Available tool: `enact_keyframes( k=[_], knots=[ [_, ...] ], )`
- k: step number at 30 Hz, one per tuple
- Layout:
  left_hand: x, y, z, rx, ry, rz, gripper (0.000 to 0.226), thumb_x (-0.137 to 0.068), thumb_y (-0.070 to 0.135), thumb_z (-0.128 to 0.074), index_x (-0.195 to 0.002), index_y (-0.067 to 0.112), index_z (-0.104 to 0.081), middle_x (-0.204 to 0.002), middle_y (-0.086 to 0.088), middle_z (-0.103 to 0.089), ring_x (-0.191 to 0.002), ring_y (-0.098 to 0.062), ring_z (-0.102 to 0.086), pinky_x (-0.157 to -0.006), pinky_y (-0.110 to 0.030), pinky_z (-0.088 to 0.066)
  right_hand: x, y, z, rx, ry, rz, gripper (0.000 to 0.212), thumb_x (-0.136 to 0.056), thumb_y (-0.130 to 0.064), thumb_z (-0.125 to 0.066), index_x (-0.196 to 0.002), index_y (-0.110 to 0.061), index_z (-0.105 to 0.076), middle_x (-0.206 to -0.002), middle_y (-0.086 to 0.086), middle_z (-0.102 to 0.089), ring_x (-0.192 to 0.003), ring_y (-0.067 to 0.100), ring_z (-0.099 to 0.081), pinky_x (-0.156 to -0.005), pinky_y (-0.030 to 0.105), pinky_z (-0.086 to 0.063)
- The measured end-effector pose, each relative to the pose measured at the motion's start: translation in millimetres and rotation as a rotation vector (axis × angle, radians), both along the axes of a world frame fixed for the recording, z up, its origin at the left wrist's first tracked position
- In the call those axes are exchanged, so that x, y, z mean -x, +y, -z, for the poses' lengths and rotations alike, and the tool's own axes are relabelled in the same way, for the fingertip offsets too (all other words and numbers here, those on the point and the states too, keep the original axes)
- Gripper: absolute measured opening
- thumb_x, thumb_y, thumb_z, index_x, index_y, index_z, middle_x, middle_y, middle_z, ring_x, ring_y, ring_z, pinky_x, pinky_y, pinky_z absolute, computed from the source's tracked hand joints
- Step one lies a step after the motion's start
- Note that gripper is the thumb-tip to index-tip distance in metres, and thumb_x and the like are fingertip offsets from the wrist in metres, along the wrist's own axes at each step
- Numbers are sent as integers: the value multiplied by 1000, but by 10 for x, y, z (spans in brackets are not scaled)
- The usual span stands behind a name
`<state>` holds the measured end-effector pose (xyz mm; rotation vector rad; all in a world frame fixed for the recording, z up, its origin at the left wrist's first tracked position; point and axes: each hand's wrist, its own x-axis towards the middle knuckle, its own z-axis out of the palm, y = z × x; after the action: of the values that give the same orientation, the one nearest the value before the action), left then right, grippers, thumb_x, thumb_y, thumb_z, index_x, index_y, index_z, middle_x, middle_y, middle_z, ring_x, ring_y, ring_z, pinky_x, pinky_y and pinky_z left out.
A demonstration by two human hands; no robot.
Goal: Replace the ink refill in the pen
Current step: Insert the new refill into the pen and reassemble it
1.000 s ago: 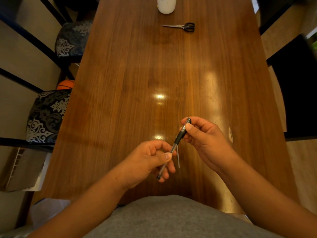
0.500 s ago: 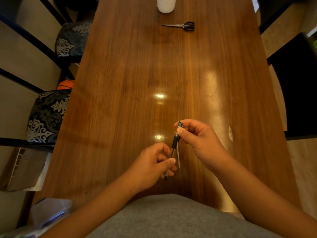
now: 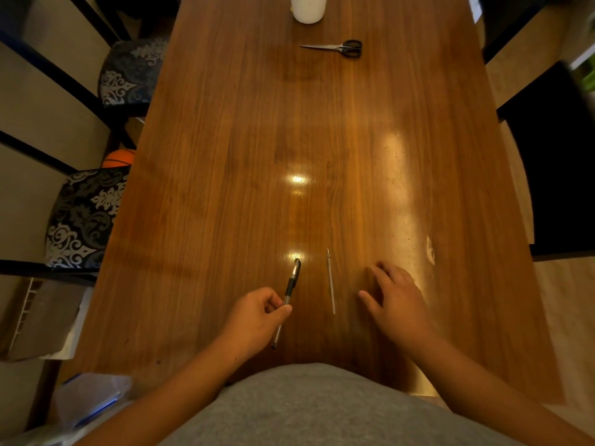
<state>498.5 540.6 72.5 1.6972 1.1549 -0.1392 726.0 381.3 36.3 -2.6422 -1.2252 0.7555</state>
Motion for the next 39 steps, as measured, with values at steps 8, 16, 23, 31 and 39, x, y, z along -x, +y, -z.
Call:
enact_keyframes(
  k=[8, 16, 23, 31, 39],
  knots=[
    [17, 2, 246, -125, 130, 17, 20, -87, 35, -65, -73, 23, -59, -59, 1, -60, -50, -8, -54, -46, -25, -43, 89, -340, 338, 62, -173, -92, 69, -92, -62, -31, -151, -28, -21, -163, 4, -14, -149, 20, -5, -117, 42, -8],
    [-185, 19, 389, -228, 203, 147, 20, -88, 39, -62, -75, 24, -58, -63, 1, -64, -57, -12, -61, -53, -33, -52, 78, -345, 358, 31, -131, -69, 68, -92, -59, -36, -151, -28, -23, -163, 3, -13, -149, 20, -4, -118, 42, -9],
    [-451, 38, 427, -343, 225, 277, 19, -90, 40, -59, -81, 24, -55, -69, 5, -60, -62, -12, -58, -50, -28, -44, 46, -361, 335, 32, -124, -89, 67, -93, -58, -34, -152, -30, -19, -163, 1, -10, -150, 20, -4, -117, 38, -6],
    [-570, 36, 468, -383, 261, 388, 21, -92, 41, -54, -78, 26, -48, -63, 10, -51, -59, -10, -53, -48, -27, -38, 52, -360, 343, 29, -114, -83, 67, -93, -58, -35, -152, -30, -19, -163, 1, -11, -150, 20, -4, -120, 42, -11],
    [-525, 34, 475, -376, 233, 374, 23, -92, 45, -53, -77, 28, -48, -62, 9, -53, -56, -6, -52, -47, -25, -38, 60, -349, 359, 45, -132, -90, 67, -93, -58, -34, -152, -30, -20, -163, 1, -12, -150, 21, -6, -120, 43, -12]
  ],
)
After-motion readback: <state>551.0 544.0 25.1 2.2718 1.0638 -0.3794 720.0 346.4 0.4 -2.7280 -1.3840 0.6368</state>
